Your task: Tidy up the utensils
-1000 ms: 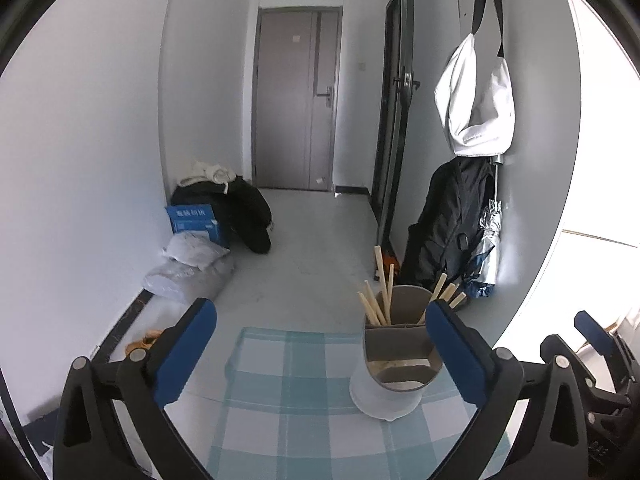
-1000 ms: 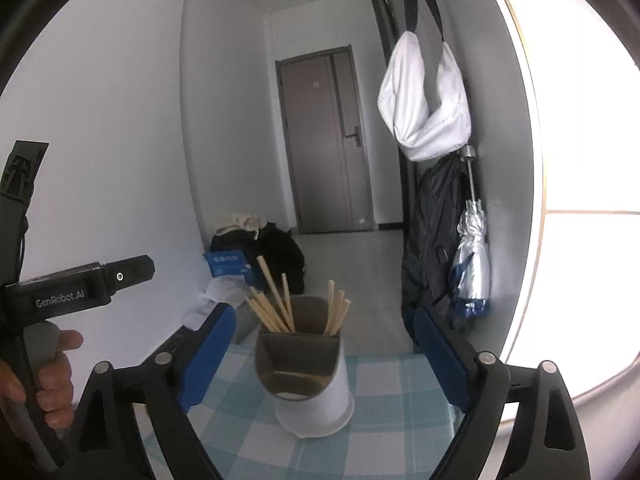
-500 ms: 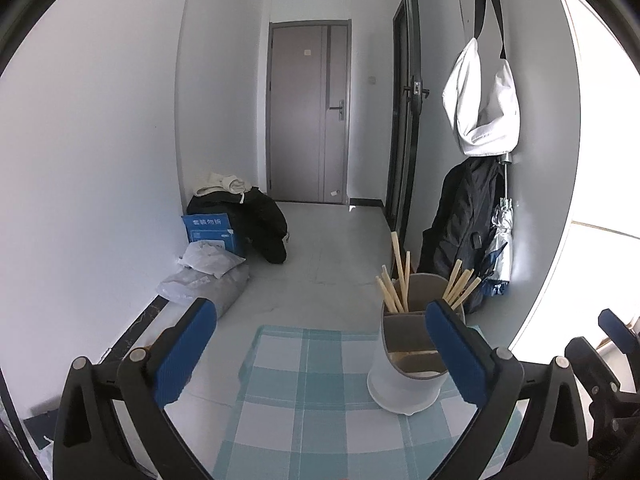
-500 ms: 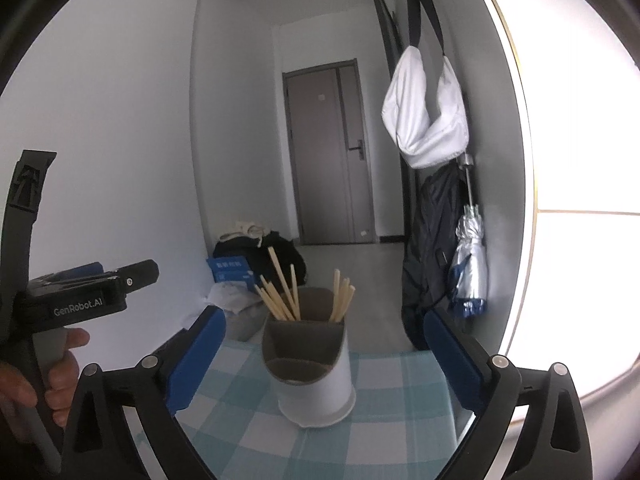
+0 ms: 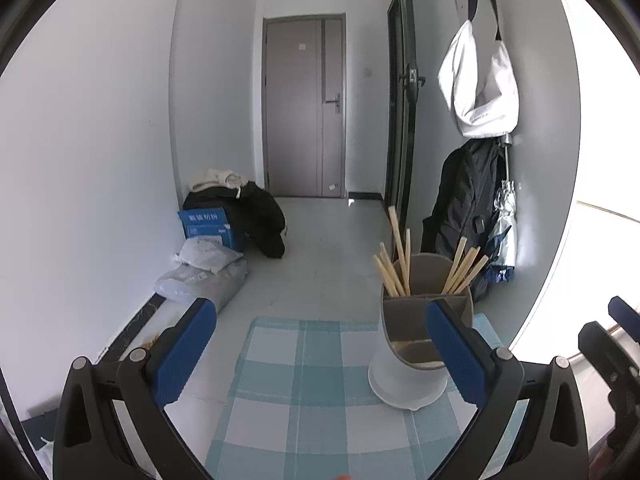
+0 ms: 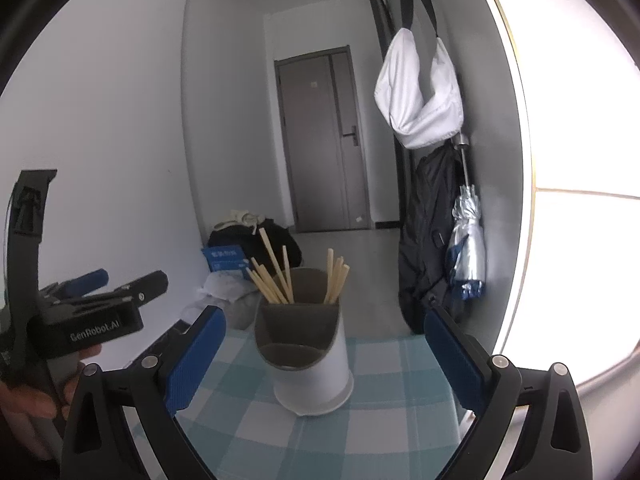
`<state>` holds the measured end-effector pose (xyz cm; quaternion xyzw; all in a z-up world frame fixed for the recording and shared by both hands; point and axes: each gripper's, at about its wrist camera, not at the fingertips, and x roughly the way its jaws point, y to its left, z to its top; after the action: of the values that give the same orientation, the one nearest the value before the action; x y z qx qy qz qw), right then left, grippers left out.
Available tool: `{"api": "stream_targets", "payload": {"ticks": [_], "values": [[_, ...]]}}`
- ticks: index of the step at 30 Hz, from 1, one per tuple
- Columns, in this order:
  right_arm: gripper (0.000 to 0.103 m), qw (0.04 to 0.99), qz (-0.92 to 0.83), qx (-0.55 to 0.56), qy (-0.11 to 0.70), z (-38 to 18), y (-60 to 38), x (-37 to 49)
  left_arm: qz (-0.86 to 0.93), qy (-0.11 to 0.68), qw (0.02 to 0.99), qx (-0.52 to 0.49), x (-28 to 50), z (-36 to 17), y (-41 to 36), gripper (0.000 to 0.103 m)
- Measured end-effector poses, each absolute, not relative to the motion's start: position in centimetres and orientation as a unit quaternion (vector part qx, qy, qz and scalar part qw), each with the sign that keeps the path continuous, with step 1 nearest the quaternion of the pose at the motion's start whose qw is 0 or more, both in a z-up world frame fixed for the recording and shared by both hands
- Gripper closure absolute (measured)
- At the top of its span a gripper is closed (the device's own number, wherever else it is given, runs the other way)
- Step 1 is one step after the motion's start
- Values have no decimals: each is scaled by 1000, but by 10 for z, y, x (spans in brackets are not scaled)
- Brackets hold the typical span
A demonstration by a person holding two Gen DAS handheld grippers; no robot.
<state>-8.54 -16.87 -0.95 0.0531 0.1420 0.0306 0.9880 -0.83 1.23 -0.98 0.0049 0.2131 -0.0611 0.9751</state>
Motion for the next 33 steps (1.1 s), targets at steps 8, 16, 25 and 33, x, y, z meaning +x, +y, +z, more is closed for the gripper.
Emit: {"api": "stream_targets", "payload": {"ticks": [8,16,25,33], "values": [[2,987,24,60,147,-13,-171,-82,-50,218,975,-13,-5,-13,19,1],[2,985,17,66,157,-17,-173,-79,-61,231,971,-21,-6,-18,21,1],[2,985,12,71,158,-19,-175,-79,-37,215,976,-25,-10,-18,27,1],[2,984,10,68,162,-20,-174,-79,-35,207,978,-11,-14,-21,20,1]]}}
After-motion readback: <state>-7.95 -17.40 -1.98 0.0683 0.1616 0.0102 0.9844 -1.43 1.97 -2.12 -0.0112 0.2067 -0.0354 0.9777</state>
